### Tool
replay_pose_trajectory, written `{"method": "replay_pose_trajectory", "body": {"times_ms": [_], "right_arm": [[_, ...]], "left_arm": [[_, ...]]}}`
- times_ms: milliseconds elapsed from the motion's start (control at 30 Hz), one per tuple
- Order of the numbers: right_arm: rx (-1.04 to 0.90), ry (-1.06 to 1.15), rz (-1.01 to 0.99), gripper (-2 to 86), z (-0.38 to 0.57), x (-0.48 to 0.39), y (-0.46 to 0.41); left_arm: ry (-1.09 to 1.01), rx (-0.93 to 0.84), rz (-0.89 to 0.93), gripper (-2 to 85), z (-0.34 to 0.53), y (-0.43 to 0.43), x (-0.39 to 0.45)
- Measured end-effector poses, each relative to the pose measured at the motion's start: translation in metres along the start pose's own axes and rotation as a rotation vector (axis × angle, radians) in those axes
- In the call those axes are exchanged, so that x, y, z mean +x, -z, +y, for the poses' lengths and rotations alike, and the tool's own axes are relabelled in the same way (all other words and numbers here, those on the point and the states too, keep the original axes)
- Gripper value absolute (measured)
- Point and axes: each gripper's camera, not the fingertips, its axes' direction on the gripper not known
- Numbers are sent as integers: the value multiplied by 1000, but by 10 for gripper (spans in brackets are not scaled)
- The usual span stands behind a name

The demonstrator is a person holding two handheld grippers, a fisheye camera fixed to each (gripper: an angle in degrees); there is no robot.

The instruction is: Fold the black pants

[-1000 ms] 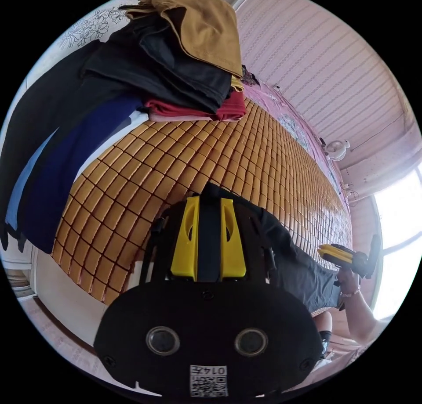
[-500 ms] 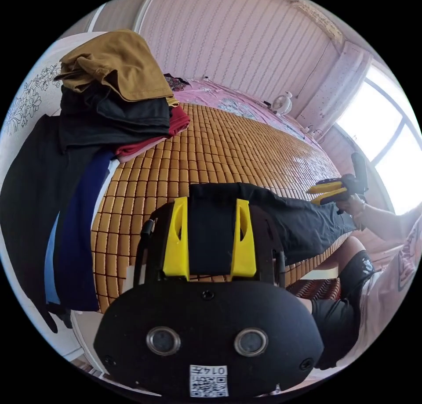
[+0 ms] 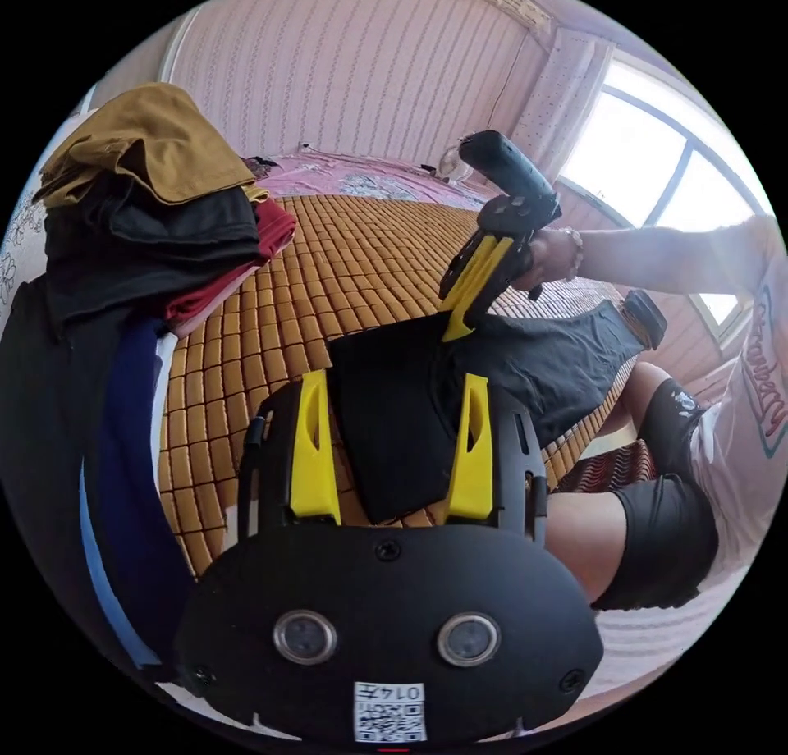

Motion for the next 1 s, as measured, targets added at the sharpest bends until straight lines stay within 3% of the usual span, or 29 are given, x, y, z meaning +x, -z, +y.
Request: {"method": "replay_pose_trajectory", "body": {"times_ms": [133,200,267,333,533,700,800,867,1000], "right_arm": [[-8,201,-343,10,-3,1,10],[-3,231,-394,8,-7,4,12],[-1,206,-336,7,-14,8,9],[-37,73,-225,6,-26,22,-5],[-147,-18,145,7,-60,0,-58],[-179,-24,257,11,-72,-18,-79],[-97,-29,330,15,-59,-29,-61],[-39,-67,400,10,-34,-33,-44],[-7,-249,543,-2,71,-39,-15]], "left_arm": [[-23,-42,8,179,-6,-10,1],[-34,-69,36,90,-5,-8,4],[-11,-128,88,7,-3,-7,3],[76,-163,61,0,-1,-11,-2],[292,-317,-52,-2,-7,-48,-8],[372,-341,-91,11,-5,-69,-7],[408,-351,-272,46,-2,-71,-12],[501,-286,-376,61,14,-66,-21],[700,-26,-271,56,54,-36,-19]]}}
